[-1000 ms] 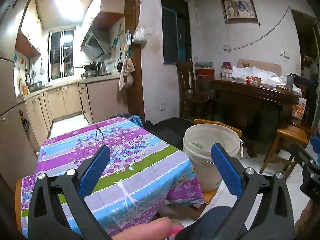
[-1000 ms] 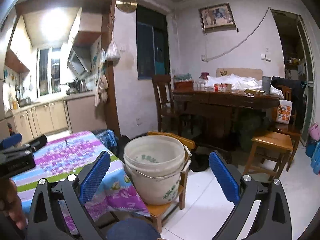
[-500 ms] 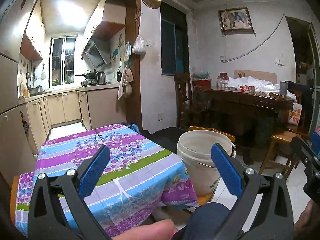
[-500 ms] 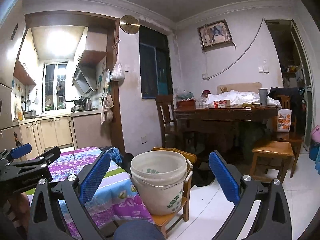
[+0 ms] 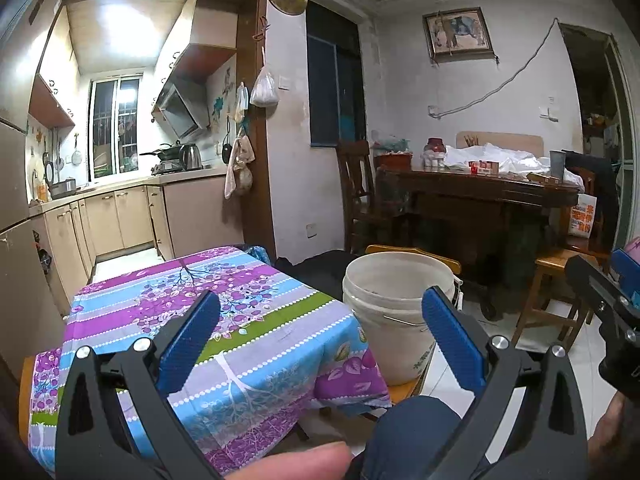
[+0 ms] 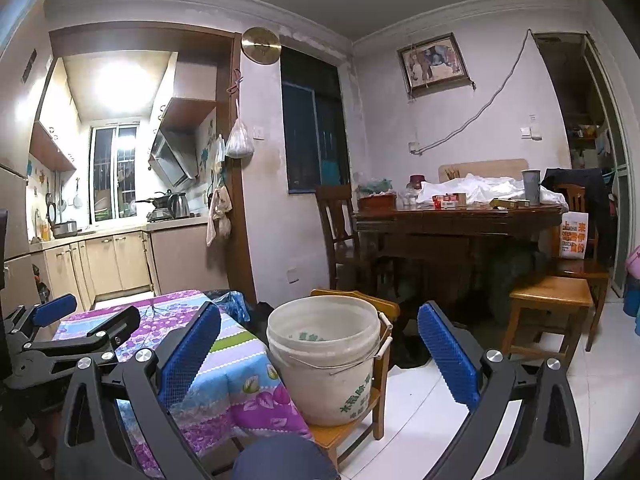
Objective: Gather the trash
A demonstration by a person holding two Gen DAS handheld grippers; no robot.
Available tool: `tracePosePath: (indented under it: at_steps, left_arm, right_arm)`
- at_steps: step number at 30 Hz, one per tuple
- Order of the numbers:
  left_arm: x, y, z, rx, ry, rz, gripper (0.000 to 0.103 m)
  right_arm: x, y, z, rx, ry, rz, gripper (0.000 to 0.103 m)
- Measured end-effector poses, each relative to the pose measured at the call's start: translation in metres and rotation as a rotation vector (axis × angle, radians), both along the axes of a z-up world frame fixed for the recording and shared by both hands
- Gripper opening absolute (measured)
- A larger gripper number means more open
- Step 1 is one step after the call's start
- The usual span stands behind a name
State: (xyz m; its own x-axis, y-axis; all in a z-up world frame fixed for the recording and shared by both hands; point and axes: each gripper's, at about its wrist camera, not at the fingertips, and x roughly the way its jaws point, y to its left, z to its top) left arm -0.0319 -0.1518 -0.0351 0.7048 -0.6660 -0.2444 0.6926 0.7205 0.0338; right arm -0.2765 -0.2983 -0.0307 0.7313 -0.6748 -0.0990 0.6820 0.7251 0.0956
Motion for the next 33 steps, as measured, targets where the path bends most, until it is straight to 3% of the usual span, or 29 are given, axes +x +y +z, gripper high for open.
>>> tracePosePath:
  at_steps: [33]
  left_arm:
    - [0.0005,-0.0053,-0.0016,0.028,0.009,-0.008,0.097]
  right_arm:
    - [0.009,-0.0066,-0.0072,0.009,0.025,0.04,0.098]
